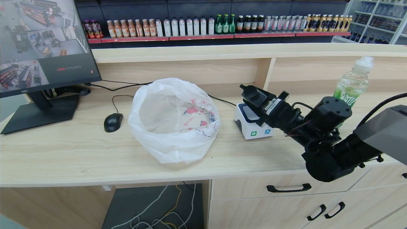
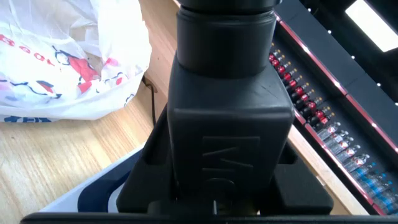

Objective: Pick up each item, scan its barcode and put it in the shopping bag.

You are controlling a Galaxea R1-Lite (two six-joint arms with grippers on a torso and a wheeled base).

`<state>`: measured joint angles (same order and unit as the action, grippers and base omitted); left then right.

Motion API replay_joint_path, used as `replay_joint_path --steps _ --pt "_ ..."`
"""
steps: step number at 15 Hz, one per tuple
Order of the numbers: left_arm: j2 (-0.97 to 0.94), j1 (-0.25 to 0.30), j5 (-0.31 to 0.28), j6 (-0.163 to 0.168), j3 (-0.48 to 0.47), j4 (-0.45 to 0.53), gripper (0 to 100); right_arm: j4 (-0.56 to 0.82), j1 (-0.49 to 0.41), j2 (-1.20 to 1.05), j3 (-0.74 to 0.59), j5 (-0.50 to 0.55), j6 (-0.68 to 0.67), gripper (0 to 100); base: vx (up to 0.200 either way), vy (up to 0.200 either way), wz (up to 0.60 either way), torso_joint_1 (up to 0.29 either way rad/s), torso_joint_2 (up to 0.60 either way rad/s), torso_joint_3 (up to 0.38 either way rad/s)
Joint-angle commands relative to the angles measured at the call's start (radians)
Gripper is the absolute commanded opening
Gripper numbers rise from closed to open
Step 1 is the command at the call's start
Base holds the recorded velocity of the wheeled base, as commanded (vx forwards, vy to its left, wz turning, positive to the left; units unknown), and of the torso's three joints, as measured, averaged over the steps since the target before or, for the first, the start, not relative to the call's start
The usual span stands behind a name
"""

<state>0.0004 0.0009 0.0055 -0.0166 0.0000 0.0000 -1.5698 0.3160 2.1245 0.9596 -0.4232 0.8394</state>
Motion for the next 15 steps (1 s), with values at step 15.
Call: replay_joint_path --steps 15 --pt "0.000 0.001 0.001 0.000 0.000 0.000 100 -0.001 0.107 -0.202 -0.074 0.228 -0.279 0 0.000 0.000 0.00 0.000 0.00 0.000"
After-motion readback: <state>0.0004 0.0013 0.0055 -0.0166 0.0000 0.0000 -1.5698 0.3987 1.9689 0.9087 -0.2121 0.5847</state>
